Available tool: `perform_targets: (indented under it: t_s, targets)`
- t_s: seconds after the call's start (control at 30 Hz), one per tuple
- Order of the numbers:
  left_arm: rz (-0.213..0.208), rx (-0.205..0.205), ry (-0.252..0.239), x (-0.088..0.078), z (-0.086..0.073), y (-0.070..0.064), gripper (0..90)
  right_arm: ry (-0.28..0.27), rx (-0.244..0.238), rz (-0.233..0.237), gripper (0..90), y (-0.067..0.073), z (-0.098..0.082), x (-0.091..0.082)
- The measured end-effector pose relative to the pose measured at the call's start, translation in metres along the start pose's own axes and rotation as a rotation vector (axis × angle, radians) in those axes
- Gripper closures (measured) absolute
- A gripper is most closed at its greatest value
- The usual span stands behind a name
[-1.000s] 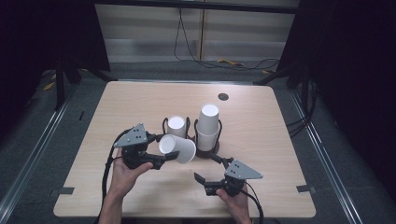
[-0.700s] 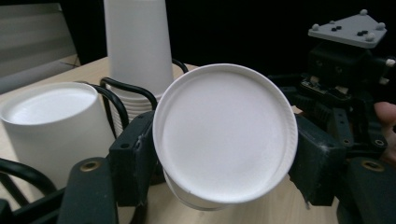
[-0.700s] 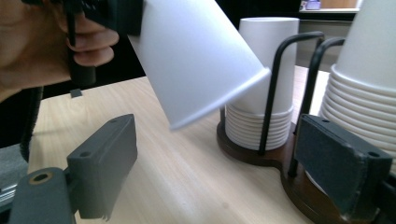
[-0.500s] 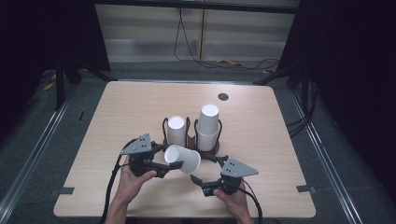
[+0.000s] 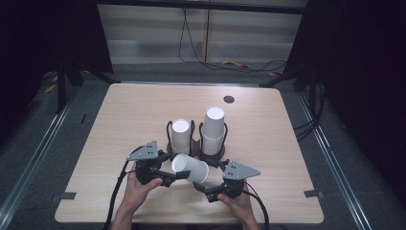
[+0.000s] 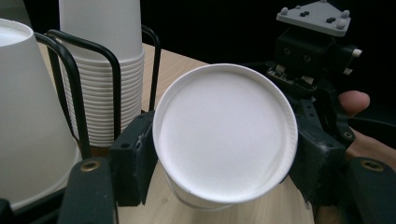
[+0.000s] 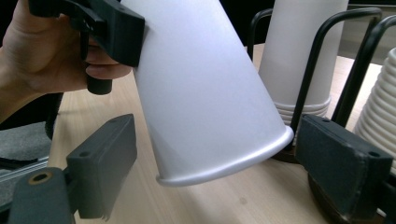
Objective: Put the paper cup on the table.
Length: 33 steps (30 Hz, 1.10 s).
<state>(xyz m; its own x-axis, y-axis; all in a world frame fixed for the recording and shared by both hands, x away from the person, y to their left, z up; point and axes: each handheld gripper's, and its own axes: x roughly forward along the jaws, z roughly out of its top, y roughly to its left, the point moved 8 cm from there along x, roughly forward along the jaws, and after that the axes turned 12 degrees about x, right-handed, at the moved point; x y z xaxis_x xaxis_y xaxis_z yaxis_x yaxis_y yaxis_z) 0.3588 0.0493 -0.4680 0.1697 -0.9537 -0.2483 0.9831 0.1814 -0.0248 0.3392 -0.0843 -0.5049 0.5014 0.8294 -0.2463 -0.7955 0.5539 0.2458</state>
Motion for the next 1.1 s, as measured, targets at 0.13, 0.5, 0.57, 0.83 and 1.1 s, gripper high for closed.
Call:
perform_targets:
  t_s: [0.13, 0.5, 0.57, 0.83, 1.1]
  targets:
    - [-0.009, -0.004, -0.012, 0.002, 0.001, -0.003, 32.6, -0.014, 0.002, 0.013, 12.8, -0.001, 0.001, 0.002]
    - [-0.031, -0.010, -0.022, 0.008, 0.003, -0.007, 32.6, -0.020, -0.002, 0.039, 12.7, 0.002, -0.001, 0.010]
    - [-0.035, -0.008, -0.021, 0.009, 0.002, -0.008, 32.6, -0.027, 0.003, 0.035, 12.5, 0.002, -0.001, 0.010]
    - [-0.039, -0.021, -0.031, 0.009, 0.003, -0.008, 32.6, -0.019, 0.000, 0.041, 14.7, 0.003, -0.003, 0.012]
    - [-0.046, -0.019, -0.028, 0.007, 0.003, -0.005, 32.1, -0.001, -0.028, 0.035, 20.4, 0.004, -0.004, 0.011]
